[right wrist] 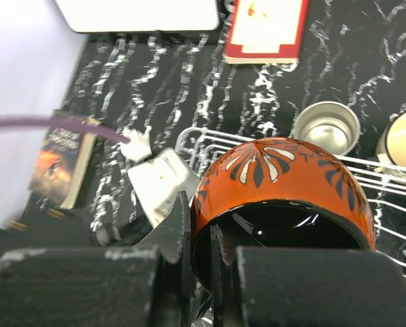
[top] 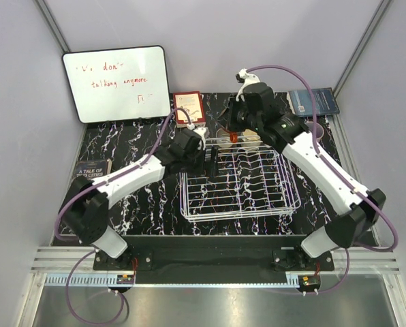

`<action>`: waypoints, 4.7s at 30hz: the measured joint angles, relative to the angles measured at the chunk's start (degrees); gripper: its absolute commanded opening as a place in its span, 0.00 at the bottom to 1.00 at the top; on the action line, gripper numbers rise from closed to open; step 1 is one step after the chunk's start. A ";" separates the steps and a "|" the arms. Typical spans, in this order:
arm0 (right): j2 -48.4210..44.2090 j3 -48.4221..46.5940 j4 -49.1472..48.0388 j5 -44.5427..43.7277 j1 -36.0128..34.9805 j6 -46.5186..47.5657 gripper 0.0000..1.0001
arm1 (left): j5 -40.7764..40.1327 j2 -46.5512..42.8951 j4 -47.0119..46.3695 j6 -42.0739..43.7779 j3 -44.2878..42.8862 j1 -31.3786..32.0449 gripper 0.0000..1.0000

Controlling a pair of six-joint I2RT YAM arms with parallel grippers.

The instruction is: Unload the cups from the dish rack

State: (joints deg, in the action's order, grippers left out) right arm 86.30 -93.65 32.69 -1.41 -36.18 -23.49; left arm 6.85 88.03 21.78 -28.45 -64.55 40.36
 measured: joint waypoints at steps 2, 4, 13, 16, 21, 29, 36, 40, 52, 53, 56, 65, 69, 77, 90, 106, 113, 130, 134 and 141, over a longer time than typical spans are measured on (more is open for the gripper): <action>2.64 -2.16 0.96 -0.79 0.37 -0.09 0.00 | -4.50 2.51 3.61 0.94 0.07 0.11 0.99; 5.42 -4.74 1.64 -1.05 1.27 -0.20 0.00 | -7.23 3.23 4.17 1.33 0.20 0.52 0.99; 18.95 -18.38 3.30 -0.44 6.82 -1.03 0.00 | -12.02 1.25 8.39 1.01 5.49 0.57 0.99; 23.12 -22.23 3.61 -0.39 7.45 -1.20 0.00 | -12.04 0.57 8.96 1.01 6.25 0.57 0.99; 30.01 -29.05 4.20 0.59 7.43 -1.68 0.00 | -11.65 -3.26 7.98 1.55 7.72 0.63 0.99; 39.32 -39.30 5.49 1.66 7.78 -2.38 0.00 | -9.44 -17.18 3.56 3.21 8.63 0.61 0.99; 45.57 -44.04 7.15 4.81 8.22 -3.52 0.00 | -10.97 -25.73 1.62 3.17 8.44 0.63 0.99; 48.15 -44.68 8.17 5.46 8.11 -3.52 0.00 | -13.11 -26.14 2.08 3.10 8.33 0.63 0.99; 53.86 -52.74 16.90 2.36 10.51 -5.18 0.00 | -17.07 -26.16 4.96 2.05 8.90 0.63 0.99; 54.01 -53.07 17.31 2.34 11.28 -5.44 0.00 | -17.20 -26.16 5.20 2.01 9.01 0.63 0.99; 55.17 -54.95 19.12 2.01 13.75 -6.25 0.00 | -17.46 -26.16 5.55 1.86 9.57 0.61 0.99; 58.88 -57.96 21.86 0.94 17.55 -6.80 0.00 | -17.64 -24.90 5.57 1.84 9.84 0.63 0.99; 60.78 -59.39 22.03 1.05 17.86 -7.04 0.00 | -17.66 -24.09 5.60 1.86 9.84 0.61 0.99; 63.34 -59.80 21.53 1.86 19.93 -7.50 0.00 | -17.88 -23.08 5.57 1.86 9.86 0.63 0.99; 68.26 -60.46 19.39 3.21 20.61 -8.22 0.00 | -17.86 -18.99 5.60 2.12 9.84 0.63 0.99; 70.12 -60.48 18.40 5.27 20.61 -8.52 0.11 | -17.64 -15.93 5.55 3.19 9.79 0.61 0.99; 70.16 -60.48 17.73 5.88 20.59 -8.52 0.32 | -17.38 -15.56 5.55 3.19 9.75 0.61 0.99; 69.99 -61.79 15.58 6.91 20.00 -8.55 0.69 | -17.18 -15.56 5.55 3.17 9.75 0.61 0.99; 66.51 -62.55 15.13 6.78 19.06 -8.79 0.86 | -17.40 -15.56 5.57 3.26 9.73 0.61 0.99; 47.45 -57.44 13.33 5.95 16.96 -7.02 0.98 | -18.75 -15.58 6.23 3.41 8.85 0.61 0.99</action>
State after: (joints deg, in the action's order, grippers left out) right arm 133.75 -151.09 46.02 4.54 -19.22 -30.50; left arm -11.90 72.44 28.01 -25.04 -55.70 40.97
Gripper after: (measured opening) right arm 0.953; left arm 0.987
